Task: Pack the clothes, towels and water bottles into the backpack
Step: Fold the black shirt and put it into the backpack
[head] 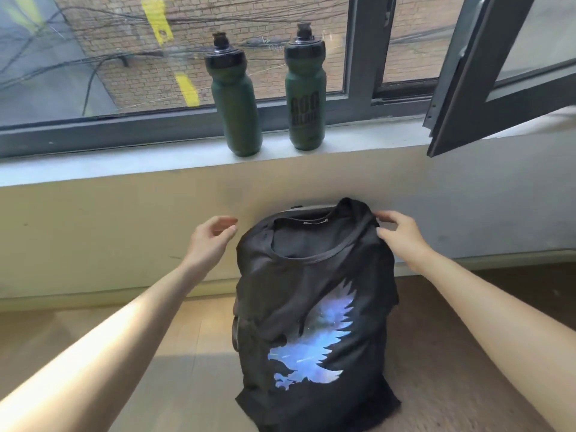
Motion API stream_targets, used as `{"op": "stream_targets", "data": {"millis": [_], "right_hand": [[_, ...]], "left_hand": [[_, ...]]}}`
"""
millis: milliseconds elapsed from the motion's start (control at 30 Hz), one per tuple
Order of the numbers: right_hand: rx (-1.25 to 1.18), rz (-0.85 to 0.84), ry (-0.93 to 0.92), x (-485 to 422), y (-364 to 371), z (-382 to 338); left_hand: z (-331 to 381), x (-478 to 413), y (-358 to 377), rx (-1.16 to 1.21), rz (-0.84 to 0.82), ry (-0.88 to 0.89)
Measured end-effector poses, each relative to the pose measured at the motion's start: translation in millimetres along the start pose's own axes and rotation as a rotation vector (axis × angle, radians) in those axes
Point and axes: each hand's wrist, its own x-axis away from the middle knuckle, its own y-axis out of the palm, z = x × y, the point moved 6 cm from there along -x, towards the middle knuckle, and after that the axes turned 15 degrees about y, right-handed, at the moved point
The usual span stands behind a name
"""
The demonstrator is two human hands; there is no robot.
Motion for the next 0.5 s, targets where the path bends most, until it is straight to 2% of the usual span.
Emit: {"op": "stream_targets", "data": {"millis": [133,267,367,500], "right_hand": [[-0.009,-0.001,-0.190,11,-5,-26],[0.327,-0.022,-0.345,17,13,-40],[0.463,0.041,-0.351,20,19,-45],[0.447,0.121,-0.253,19,15,-46]], "left_hand": [[26,-2,29,0.123,-0.210,0.077],[33,-5,40,-0.060,-0.150,0.130],[39,-9,46,-0.204,-0.131,0.173],[42,-13,50,-0.219,-0.100,0.172]]}}
